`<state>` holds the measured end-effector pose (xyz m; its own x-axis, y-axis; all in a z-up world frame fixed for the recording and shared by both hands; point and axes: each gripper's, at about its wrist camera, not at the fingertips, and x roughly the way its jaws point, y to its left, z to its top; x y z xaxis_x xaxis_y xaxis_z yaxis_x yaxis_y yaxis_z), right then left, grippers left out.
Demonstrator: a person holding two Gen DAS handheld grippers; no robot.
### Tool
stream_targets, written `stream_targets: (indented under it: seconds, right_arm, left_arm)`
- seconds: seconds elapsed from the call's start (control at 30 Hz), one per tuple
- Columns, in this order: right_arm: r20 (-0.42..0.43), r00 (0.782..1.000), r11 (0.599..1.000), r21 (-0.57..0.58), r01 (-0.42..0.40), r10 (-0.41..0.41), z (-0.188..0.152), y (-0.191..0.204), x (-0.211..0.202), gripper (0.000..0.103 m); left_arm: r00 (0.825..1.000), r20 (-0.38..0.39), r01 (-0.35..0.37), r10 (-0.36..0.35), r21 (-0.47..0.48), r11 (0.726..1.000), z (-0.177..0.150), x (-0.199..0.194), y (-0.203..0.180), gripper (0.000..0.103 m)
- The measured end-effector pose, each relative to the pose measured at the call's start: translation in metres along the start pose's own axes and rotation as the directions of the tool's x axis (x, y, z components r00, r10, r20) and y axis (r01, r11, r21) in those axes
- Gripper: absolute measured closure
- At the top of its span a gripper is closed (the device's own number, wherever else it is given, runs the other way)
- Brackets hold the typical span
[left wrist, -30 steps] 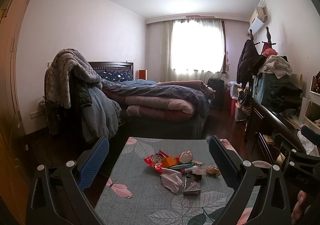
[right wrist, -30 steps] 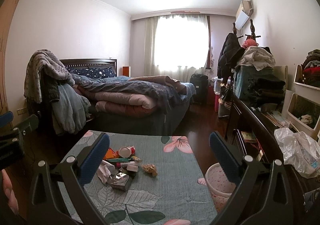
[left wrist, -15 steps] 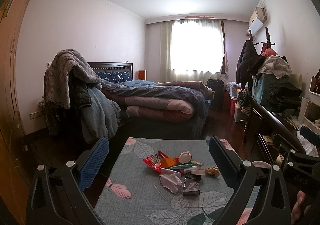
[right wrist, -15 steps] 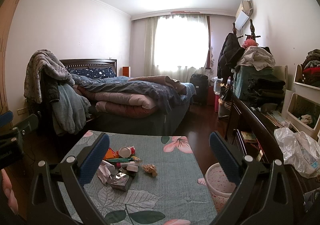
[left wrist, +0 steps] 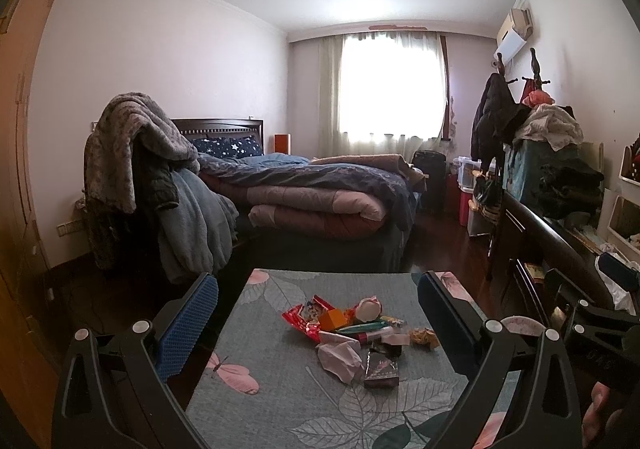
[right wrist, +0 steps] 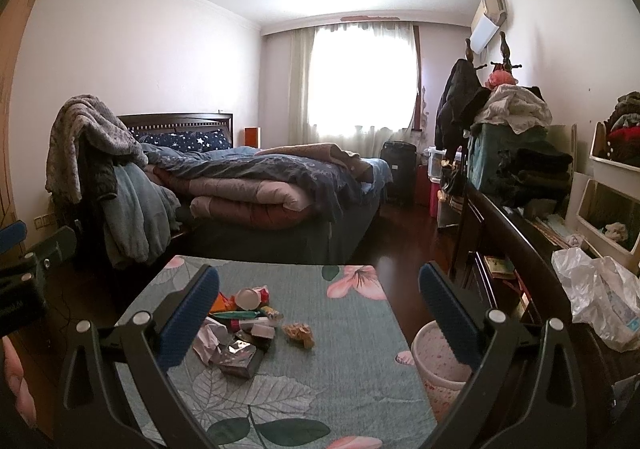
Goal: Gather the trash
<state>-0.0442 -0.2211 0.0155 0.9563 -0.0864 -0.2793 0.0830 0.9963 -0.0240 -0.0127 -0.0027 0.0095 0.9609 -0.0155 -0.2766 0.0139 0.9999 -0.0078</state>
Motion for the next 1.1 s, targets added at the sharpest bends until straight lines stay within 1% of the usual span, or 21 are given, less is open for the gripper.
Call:
stream_targets:
  seconds: [0.13, 0.2, 0.27, 0.33, 0.4, 0.43, 0.5, 0.57, 0.63, 0.77, 0.9, 1.03, 1.07, 1.1]
  right_arm:
    - [-0.058, 0.998, 1.000, 0.008, -0.004, 0.004, -0.014, -0.004, 0.024, 0.003]
    - [-0.108, 0.994, 1.000, 0.000, 0.005, -0.005, -0.026, -0.006, 0.040, 0.003]
    - [-0.178, 0.984, 1.000, -0.012, 0.013, -0.015, -0.041, -0.005, 0.062, 0.003]
    - [-0.255, 0.967, 1.000, -0.018, 0.012, -0.016, -0.059, -0.006, 0.085, 0.003]
    - [-0.330, 0.944, 1.000, -0.023, 0.005, -0.012, -0.076, -0.006, 0.109, 0.003]
    - [-0.360, 0.933, 1.000, -0.021, 0.001, -0.009, -0.084, -0.005, 0.120, 0.003]
    - [-0.395, 0.919, 1.000, -0.009, -0.007, 0.003, -0.100, -0.005, 0.137, 0.003]
    - [-0.424, 0.905, 1.000, 0.006, -0.019, 0.020, -0.112, -0.004, 0.155, 0.003]
    - [-0.448, 0.893, 0.999, 0.011, -0.031, 0.033, -0.121, 0.000, 0.169, 0.003]
    - [-0.478, 0.877, 0.999, 0.009, -0.046, 0.045, -0.131, 0.003, 0.186, 0.003]
    - [-0.482, 0.875, 0.998, 0.015, -0.055, 0.056, -0.135, 0.001, 0.196, 0.003]
    - [-0.478, 0.875, 0.997, 0.032, -0.066, 0.073, -0.135, -0.001, 0.203, 0.003]
    - [-0.479, 0.875, 0.997, 0.032, -0.067, 0.074, -0.134, -0.001, 0.204, 0.003]
    - [-0.480, 0.874, 0.997, 0.032, -0.070, 0.077, -0.133, -0.001, 0.206, 0.003]
  left_arm:
    - [0.999, -0.040, -0.004, 0.004, -0.003, 1.000, -0.008, 0.020, 0.000, 0.004]
    - [0.995, -0.104, -0.011, 0.010, -0.013, 1.000, -0.021, 0.041, 0.003, 0.004]
    - [0.982, -0.186, -0.018, 0.013, -0.025, 1.000, -0.036, 0.065, 0.008, 0.004]
    - [0.963, -0.268, -0.030, 0.020, -0.034, 0.999, -0.056, 0.091, 0.014, 0.004]
    - [0.932, -0.360, -0.044, 0.025, -0.043, 0.998, -0.079, 0.121, 0.020, 0.004]
    - [0.923, -0.385, -0.043, 0.021, -0.048, 0.998, -0.087, 0.129, 0.022, 0.004]
    - [0.898, -0.441, -0.037, 0.007, -0.060, 0.998, -0.105, 0.152, 0.024, 0.004]
    - [0.883, -0.469, -0.016, -0.021, -0.075, 0.997, -0.117, 0.172, 0.022, 0.004]
    - [0.875, -0.482, 0.000, -0.042, -0.086, 0.996, -0.122, 0.184, 0.017, 0.004]
    - [0.852, -0.516, 0.032, -0.085, -0.111, 0.993, -0.130, 0.219, -0.001, 0.004]
    - [0.832, -0.551, 0.004, -0.070, -0.120, 0.993, -0.139, 0.251, -0.010, 0.004]
    - [0.810, -0.579, -0.003, -0.097, -0.170, 0.985, -0.147, 0.269, -0.009, 0.004]
    - [0.801, -0.590, -0.009, -0.101, -0.181, 0.983, -0.151, 0.275, -0.008, 0.004]
    - [0.796, -0.597, -0.015, -0.099, -0.182, 0.983, -0.152, 0.278, -0.008, 0.004]
